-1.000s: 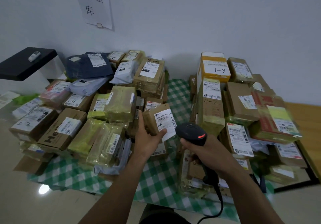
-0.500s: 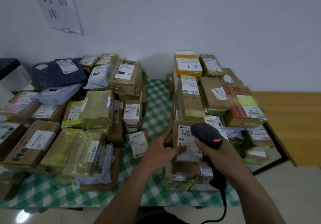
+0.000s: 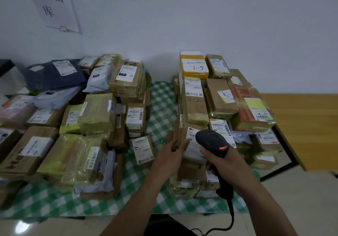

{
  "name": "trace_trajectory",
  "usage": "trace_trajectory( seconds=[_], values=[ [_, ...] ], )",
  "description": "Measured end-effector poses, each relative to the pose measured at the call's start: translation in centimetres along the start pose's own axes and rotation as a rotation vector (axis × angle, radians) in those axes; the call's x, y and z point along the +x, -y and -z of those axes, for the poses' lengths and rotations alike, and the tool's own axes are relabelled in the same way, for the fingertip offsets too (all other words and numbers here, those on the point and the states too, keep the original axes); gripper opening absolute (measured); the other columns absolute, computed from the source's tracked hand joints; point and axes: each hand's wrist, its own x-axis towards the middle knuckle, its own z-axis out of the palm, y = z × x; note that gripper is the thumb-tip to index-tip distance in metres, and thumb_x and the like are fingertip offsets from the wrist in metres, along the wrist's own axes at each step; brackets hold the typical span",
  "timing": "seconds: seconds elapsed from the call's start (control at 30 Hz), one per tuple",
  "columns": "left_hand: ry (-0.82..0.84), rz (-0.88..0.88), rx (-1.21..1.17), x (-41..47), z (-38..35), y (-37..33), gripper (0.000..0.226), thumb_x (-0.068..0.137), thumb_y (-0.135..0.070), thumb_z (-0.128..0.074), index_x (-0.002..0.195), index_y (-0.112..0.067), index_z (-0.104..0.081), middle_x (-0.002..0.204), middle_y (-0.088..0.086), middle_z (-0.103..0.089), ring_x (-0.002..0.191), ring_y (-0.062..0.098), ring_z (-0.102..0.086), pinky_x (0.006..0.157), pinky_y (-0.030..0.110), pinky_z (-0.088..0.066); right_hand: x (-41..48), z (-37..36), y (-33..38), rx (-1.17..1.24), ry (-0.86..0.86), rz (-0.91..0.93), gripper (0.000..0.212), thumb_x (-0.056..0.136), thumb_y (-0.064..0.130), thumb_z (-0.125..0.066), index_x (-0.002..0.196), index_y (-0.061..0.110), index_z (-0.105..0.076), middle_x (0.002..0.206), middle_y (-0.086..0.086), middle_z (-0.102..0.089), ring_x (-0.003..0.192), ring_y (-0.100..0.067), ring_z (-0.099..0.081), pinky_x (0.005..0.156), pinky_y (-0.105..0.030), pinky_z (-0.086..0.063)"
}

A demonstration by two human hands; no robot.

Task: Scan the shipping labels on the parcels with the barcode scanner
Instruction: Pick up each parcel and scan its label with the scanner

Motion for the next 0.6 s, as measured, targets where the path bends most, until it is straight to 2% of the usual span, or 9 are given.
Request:
trace_trajectory(
  seconds=[0.1, 0.17, 0.23, 0.3, 0.37, 0.4, 0.47, 0.53, 0.6],
  values=[
    [-0.104, 0.052, -0.009, -0.4, 1.2, 1.3, 0.069, 0.094, -0.082, -0.028, 0.14, -0.04, -0.057, 0.136, -0.005, -0.064, 0.119, 0.017, -0.061, 0.104, 0.043, -0.048, -0.6, -1.1, 1.1, 0.029, 0.064, 0.008, 0.019, 0.093, 0.032, -0.077, 0.108, 0.031, -0.066, 0.064, 0.0, -0.07, 0.057, -0.012, -0.066, 0.059, -0.028, -0.054],
    [-0.215, 0.103, -0.013, -0.1, 2.6, 3.2, 0.06, 0.099, -0.074, -0.034, 0.134, -0.034, -0.062, 0.132, -0.003, -0.065, 0.115, 0.016, -0.06, 0.106, 0.045, -0.047, -0.7, -2.4, 1.8, 0.016, 0.104, 0.026, 0.018, 0.093, 0.032, -0.076, 0.108, 0.033, -0.066, 0.063, 0.005, -0.07, 0.057, -0.009, -0.066, 0.059, -0.025, -0.053],
    [-0.3, 0.138, -0.042, 0.5, 3.9, 5.4, 0.05, 0.103, -0.061, -0.045, 0.138, -0.027, -0.06, 0.138, 0.0, -0.063, 0.118, 0.018, -0.06, 0.105, 0.042, -0.049, -0.3, -3.9, 2.5, 0.006, 0.155, 0.036, 0.016, 0.094, 0.033, -0.076, 0.107, 0.032, -0.067, 0.063, 0.006, -0.07, 0.058, -0.008, -0.067, 0.06, -0.026, -0.054],
    [-0.345, 0.162, -0.01, 1.0, 5.2, 7.3, 0.047, 0.105, -0.044, -0.054, 0.144, -0.019, -0.055, 0.145, 0.004, -0.059, 0.124, 0.02, -0.059, 0.098, 0.026, -0.05, 0.3, -5.6, 3.1, 0.007, 0.208, 0.022, 0.015, 0.095, 0.033, -0.074, 0.108, 0.032, -0.066, 0.065, 0.004, -0.07, 0.06, -0.009, -0.067, 0.06, -0.025, -0.055],
    [-0.365, 0.16, 0.041, 1.7, 6.3, 8.9, 0.044, 0.104, -0.03, -0.059, 0.144, -0.011, -0.056, 0.143, 0.006, -0.061, 0.123, 0.018, -0.06, 0.082, 0.007, -0.043, 1.1, -7.5, 3.5, 0.007, 0.234, 0.019, 0.013, 0.096, 0.032, -0.074, 0.105, 0.034, -0.066, 0.068, 0.005, -0.071, 0.061, -0.009, -0.068, 0.061, -0.025, -0.056],
    [-0.367, 0.159, 0.057, 2.1, 6.7, 9.6, 0.042, 0.104, -0.027, -0.061, 0.142, -0.009, -0.057, 0.142, 0.007, -0.062, 0.123, 0.019, -0.061, 0.082, 0.008, -0.041, 1.4, -8.3, 3.7, 0.002, 0.234, 0.022, 0.011, 0.095, 0.033, -0.075, 0.103, 0.034, -0.067, 0.069, 0.004, -0.071, 0.062, -0.011, -0.069, 0.064, -0.03, -0.056],
    [-0.362, 0.179, 0.048, 3.6, 7.4, 11.1, 0.043, 0.101, -0.026, -0.065, 0.14, -0.012, -0.057, 0.14, 0.005, -0.064, 0.127, 0.023, -0.062, 0.091, 0.021, -0.045, 2.3, -9.9, 3.9, -0.022, 0.226, 0.033, 0.008, 0.095, 0.034, -0.075, 0.099, 0.033, -0.067, 0.068, 0.002, -0.071, 0.064, -0.015, -0.068, 0.069, -0.038, -0.056],
    [-0.35, 0.193, -0.002, 5.5, 7.7, 12.4, 0.049, 0.098, -0.028, -0.07, 0.142, -0.016, -0.052, 0.14, -0.002, -0.062, 0.131, 0.022, -0.058, 0.101, 0.031, -0.047, 3.2, -11.1, 3.9, -0.054, 0.216, 0.029, 0.009, 0.095, 0.038, -0.074, 0.101, 0.034, -0.068, 0.069, 0.002, -0.072, 0.067, -0.016, -0.07, 0.07, -0.038, -0.056],
    [-0.331, 0.231, -0.109, 7.8, 7.5, 13.6, 0.06, 0.094, -0.026, -0.075, 0.144, -0.015, -0.044, 0.14, -0.006, -0.057, 0.132, 0.02, -0.055, 0.106, 0.032, -0.046, 4.1, -12.3, 3.8, -0.081, 0.2, 0.011, 0.016, 0.094, 0.042, -0.074, 0.108, 0.036, -0.067, 0.073, 0.005, -0.074, 0.071, -0.014, -0.073, 0.068, -0.033, -0.056]
  ],
)
